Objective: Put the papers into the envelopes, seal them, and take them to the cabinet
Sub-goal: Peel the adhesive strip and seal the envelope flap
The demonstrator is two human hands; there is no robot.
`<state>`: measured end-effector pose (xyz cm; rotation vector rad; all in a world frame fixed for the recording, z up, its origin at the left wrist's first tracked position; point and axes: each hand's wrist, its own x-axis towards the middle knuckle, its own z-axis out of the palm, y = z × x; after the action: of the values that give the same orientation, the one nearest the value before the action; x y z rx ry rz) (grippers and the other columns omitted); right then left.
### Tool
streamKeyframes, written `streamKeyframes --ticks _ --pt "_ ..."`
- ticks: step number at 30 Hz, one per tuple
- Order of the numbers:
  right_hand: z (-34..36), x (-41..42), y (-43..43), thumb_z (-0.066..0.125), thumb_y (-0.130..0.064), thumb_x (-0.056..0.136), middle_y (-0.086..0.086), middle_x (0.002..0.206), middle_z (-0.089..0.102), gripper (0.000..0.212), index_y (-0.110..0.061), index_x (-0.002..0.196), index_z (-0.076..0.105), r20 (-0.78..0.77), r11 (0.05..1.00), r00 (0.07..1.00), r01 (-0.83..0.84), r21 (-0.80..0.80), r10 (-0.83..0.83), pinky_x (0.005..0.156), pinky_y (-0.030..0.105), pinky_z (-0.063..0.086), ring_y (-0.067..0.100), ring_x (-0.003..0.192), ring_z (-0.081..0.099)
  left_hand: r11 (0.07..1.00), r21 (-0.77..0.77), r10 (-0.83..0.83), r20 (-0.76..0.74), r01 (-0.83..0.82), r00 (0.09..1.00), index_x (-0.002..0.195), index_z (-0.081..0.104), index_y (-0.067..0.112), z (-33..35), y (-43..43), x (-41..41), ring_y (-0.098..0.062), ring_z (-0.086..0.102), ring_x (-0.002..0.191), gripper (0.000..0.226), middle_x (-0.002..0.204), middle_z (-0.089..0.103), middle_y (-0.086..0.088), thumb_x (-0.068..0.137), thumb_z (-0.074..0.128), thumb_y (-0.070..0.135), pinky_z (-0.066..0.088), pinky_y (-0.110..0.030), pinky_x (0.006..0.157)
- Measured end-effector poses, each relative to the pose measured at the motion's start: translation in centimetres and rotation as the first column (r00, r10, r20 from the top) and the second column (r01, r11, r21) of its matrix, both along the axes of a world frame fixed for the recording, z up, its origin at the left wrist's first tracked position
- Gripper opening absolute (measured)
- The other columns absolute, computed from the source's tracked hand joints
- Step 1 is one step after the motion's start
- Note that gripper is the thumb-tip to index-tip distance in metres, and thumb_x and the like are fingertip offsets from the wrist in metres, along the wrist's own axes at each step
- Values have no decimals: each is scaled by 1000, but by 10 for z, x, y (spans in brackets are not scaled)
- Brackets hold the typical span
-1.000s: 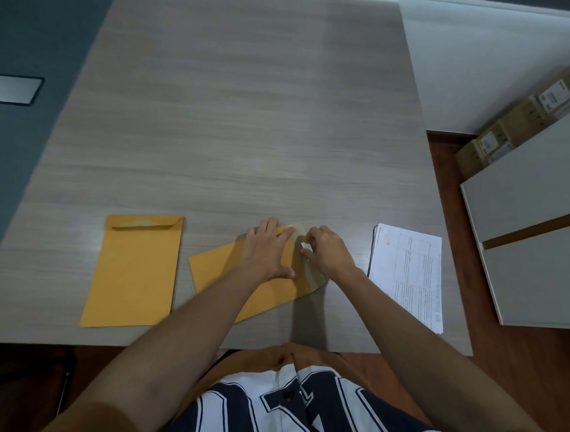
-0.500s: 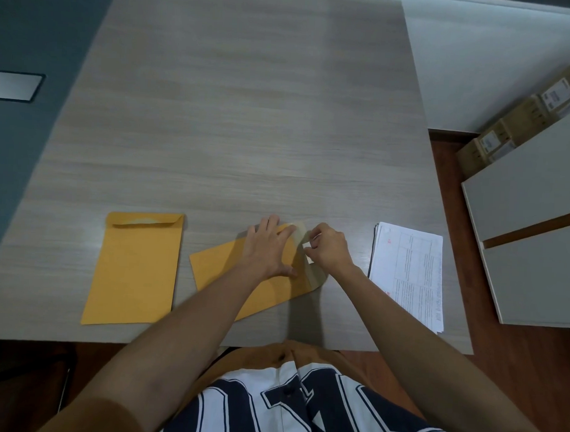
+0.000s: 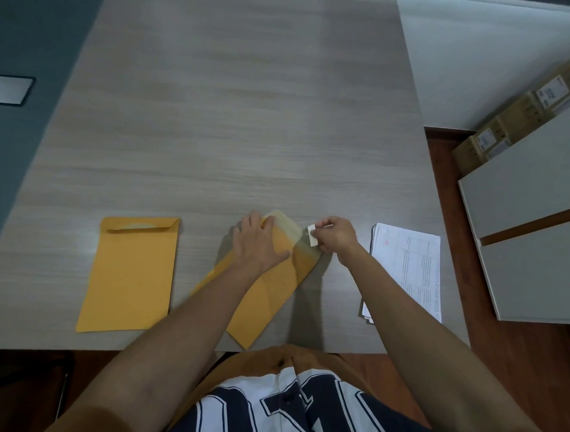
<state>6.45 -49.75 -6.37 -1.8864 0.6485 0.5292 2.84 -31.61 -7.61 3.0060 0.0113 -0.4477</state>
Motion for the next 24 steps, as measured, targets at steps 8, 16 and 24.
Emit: streamKeyframes --ticks 8,16,24 --pt "8 67 -4 61 12 82 12 62 59 21 -7 75 57 -4 875 908 405 266 -419 66 34 49 22 52 54 994 -99 40 -85 -48 996 143 37 20 2 11 14 -31 38 116 89 130 33 -10 73 67 66 43 -38 93" --pt "6 53 -4 76 -15 80 5 97 69 37 -12 115 64 91 990 996 34 -136 -22 84 34 56 18 83 65 978 -156 124 -89 -136 988 136 46 16 5 8 9 -31 40 118 83 132 35 -9 72 74 62 45 -38 94" --pt "8 -6 2 94 -34 52 4 131 38 98 -24 137 46 -93 571 715 -622 -536 692 102 35 42 22 123 36 975 -175 111 -127 -133 986 121 52 11 13 15 13 -29 55 101 60 124 38 -8 78 80 41 49 -38 83"
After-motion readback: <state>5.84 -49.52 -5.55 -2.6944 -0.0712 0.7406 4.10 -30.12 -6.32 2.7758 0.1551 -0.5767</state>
